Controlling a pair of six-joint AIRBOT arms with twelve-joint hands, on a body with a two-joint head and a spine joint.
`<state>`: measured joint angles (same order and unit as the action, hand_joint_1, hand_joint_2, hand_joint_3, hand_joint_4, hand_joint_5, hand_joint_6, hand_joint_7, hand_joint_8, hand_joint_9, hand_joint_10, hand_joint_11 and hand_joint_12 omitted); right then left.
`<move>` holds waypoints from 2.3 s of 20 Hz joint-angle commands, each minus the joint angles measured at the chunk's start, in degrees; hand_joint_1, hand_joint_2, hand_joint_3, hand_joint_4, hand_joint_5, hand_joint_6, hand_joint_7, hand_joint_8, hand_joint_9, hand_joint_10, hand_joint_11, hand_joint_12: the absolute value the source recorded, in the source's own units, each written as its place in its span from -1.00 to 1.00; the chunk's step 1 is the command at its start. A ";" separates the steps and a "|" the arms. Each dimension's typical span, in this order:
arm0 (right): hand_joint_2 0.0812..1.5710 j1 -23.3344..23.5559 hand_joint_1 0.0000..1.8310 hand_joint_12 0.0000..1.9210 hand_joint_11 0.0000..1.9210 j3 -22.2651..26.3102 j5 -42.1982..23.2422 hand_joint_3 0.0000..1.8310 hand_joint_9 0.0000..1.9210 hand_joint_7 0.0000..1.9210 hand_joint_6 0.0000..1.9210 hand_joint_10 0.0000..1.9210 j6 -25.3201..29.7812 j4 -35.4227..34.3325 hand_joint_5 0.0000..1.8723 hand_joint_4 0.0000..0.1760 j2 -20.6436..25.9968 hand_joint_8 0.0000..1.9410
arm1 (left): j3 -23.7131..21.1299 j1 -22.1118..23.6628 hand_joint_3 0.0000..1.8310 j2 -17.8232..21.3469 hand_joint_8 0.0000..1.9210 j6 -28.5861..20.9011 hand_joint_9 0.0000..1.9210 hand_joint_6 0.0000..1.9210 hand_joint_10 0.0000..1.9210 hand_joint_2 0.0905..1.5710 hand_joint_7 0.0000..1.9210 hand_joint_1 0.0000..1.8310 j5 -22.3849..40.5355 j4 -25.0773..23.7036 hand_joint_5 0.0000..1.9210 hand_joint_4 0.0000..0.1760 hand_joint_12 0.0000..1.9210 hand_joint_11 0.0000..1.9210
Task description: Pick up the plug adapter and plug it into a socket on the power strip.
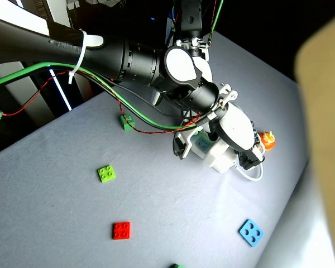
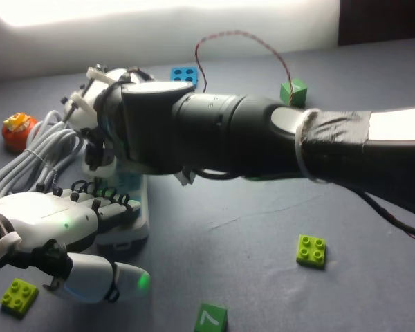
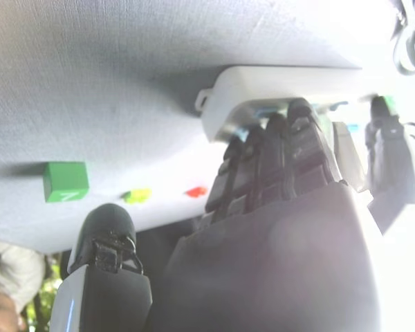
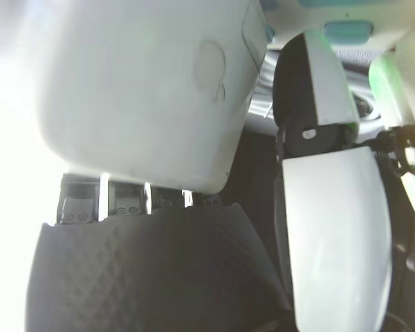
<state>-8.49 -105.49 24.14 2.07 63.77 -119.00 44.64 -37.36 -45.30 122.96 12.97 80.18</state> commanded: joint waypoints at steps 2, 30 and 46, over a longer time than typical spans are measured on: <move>0.15 0.66 -0.29 -0.37 -1.00 0.51 -2.78 -1.00 -0.80 -0.85 -1.00 -1.00 0.11 1.81 -0.92 -1.00 0.79 -0.99 | 0.16 0.17 -1.00 -0.51 -0.99 -0.11 -0.97 -0.99 -0.99 0.48 -0.95 -1.00 -3.98 0.77 -0.90 -1.00 -0.97 -0.98; -0.06 2.97 -0.39 0.42 -0.93 56.51 -22.03 -1.00 -0.62 -0.53 -0.98 -0.08 19.15 17.17 -0.43 -1.00 65.82 -0.50 | 7.58 14.39 -1.00 2.02 -0.96 2.33 -0.50 -0.96 -0.97 0.52 -0.41 -0.97 -14.11 0.76 -0.48 -1.00 -0.40 -1.00; 0.24 -4.23 -0.79 1.00 0.55 70.03 1.46 -0.98 0.59 0.63 1.00 1.00 48.99 43.36 0.65 -1.00 70.77 1.00 | 8.85 30.74 -0.98 3.44 1.00 10.59 0.77 1.00 1.00 0.66 0.72 -0.61 -9.15 0.77 0.57 0.42 1.00 0.76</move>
<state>-13.41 -35.51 22.68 51.11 104.92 -48.75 53.39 -7.25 -42.35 133.49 1.91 80.79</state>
